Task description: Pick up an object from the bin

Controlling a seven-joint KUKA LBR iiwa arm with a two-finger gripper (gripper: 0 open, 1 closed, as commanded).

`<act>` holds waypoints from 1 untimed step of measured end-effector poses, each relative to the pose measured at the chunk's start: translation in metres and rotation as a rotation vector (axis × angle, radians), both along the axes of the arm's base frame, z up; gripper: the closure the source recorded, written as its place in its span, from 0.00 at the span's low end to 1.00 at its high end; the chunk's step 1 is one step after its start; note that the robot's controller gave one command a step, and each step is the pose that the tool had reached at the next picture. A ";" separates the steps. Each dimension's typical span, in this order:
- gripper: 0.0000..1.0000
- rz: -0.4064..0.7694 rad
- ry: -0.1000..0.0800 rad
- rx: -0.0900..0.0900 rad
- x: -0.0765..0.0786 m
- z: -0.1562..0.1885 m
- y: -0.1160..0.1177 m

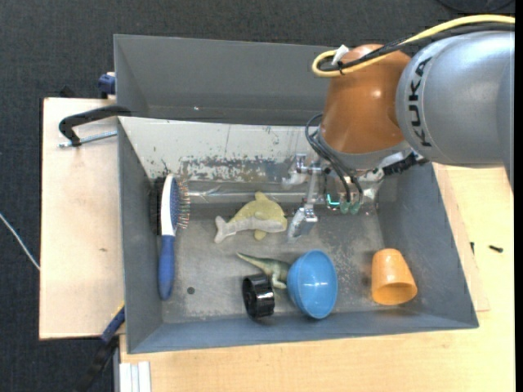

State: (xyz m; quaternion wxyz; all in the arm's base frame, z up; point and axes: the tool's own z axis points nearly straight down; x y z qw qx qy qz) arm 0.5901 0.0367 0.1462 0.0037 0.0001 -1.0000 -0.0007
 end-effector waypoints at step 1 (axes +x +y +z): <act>0.00 0.132 -0.005 0.000 -0.007 -0.044 -0.001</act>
Offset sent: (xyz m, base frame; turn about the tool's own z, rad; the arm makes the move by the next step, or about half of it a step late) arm -0.0069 -0.0023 -0.0428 -0.1325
